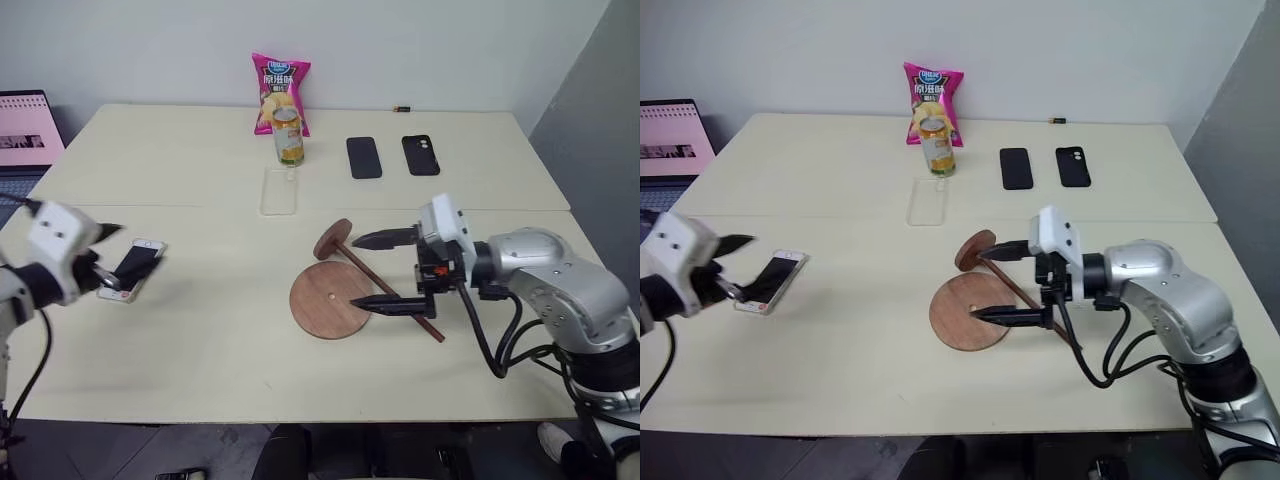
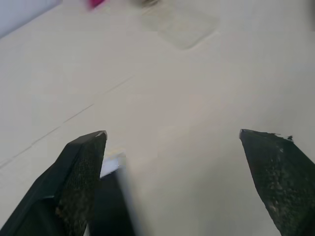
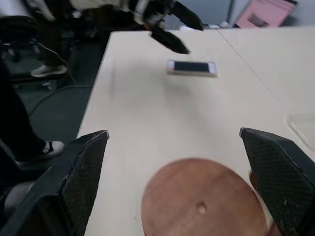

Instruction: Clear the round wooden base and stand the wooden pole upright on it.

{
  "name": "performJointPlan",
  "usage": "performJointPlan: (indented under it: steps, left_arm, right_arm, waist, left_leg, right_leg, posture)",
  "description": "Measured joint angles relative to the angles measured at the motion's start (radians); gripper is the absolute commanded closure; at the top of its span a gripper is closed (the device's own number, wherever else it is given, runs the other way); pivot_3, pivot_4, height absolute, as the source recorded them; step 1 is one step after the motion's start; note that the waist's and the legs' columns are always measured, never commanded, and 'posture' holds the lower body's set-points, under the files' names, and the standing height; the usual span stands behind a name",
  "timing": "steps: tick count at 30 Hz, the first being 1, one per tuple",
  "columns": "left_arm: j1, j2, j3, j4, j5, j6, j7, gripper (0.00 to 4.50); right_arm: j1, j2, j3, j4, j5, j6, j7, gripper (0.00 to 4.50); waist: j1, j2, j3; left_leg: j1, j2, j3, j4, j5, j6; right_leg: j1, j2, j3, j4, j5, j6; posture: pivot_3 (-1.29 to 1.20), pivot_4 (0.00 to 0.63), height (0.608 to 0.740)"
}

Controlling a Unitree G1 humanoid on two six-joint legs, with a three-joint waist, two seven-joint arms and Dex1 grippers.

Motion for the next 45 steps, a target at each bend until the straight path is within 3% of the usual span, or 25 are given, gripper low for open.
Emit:
performJointPlan:
  steps: [3, 8, 15, 21, 33, 39, 45]
  left_arm:
    - [0.029, -0.001, -0.053, -0.168, -0.049, 0.045, -0.028, 0.01]
    - [0.046, 0.01, -0.106, -0.293, -0.07, 0.07, -0.058, 0.01]
    - [0.055, 0.025, -0.18, -0.293, 0.015, 0.0, -0.076, 0.01]
    - [0.009, -0.019, -0.26, -0.32, 0.02, -0.015, -0.069, 0.01]
    - [-0.044, -0.063, -0.331, -0.322, 0.051, -0.02, -0.036, 0.01]
    - [-0.063, -0.067, -0.344, -0.323, 0.058, -0.018, -0.023, 0.01]
    - [-0.076, -0.075, -0.353, -0.324, 0.06, -0.012, -0.021, 0.0]
  right_arm:
    - [0.025, -0.015, -0.03, -0.009, -0.007, 0.055, -0.069, 0.0]
    - [0.033, -0.063, -0.028, -0.019, -0.052, 0.126, -0.145, 0.0]
    - [-0.07, 0.0, 0.088, 0.004, -0.123, 0.267, -0.26, 0.0]
    - [-0.195, 0.103, 0.242, 0.089, -0.205, 0.451, -0.373, 0.0]
    - [-0.322, 0.215, 0.304, 0.433, -0.299, 0.489, -0.386, 0.0]
    - [-0.36, 0.24, 0.304, 0.509, -0.313, 0.49, -0.362, 0.0]
    - [-0.405, 0.271, 0.303, 0.607, -0.315, 0.512, -0.332, 1.44]
  waist:
    - [-0.004, 0.0, 0.0]
    - [-0.009, 0.002, 0.001]
    - [-0.007, 0.002, 0.001]
    - [-0.006, 0.002, 0.001]
    - [-0.007, 0.002, 0.001]
    - [-0.007, 0.002, 0.001]
    - [-0.008, 0.002, 0.001]
  left_leg:
    - [0.001, 0.001, 0.0, -0.001, 0.0, 0.0]
    - [0.002, 0.002, 0.0, -0.001, 0.0, 0.0]
    - [0.001, 0.001, 0.0, -0.001, 0.0, 0.0]
    - [0.001, 0.001, 0.0, -0.001, 0.0, 0.0]
    - [0.0, 0.001, 0.001, -0.001, 0.0, 0.0]
    - [0.0, 0.001, 0.001, -0.001, 0.0, 0.001]
    - [0.0, 0.001, 0.001, -0.001, 0.0, 0.001]
  right_leg:
    - [0.0, 0.001, 0.0, 0.002, 0.0, 0.0]
    - [0.0, 0.003, 0.0, 0.002, 0.0, -0.001]
    - [0.0, 0.003, 0.0, 0.001, 0.0, -0.001]
    - [-0.001, 0.003, 0.001, 0.001, 0.0, -0.001]
    - [-0.001, 0.003, 0.001, 0.001, 0.0, -0.001]
    - [-0.001, 0.003, 0.001, 0.001, 0.0, -0.001]
    - [-0.001, 0.003, 0.001, 0.002, 0.0, -0.001]
  posture:
    - [0.0, 0.15, 0.74]
    - [0.0, 0.15, 0.74]
    - [0.0, 0.15, 0.74]
    - [0.0, 0.15, 0.74]
    - [0.0, 0.15, 0.74]
    - [0.0, 0.15, 0.74]
    - [0.0, 0.15, 0.74]
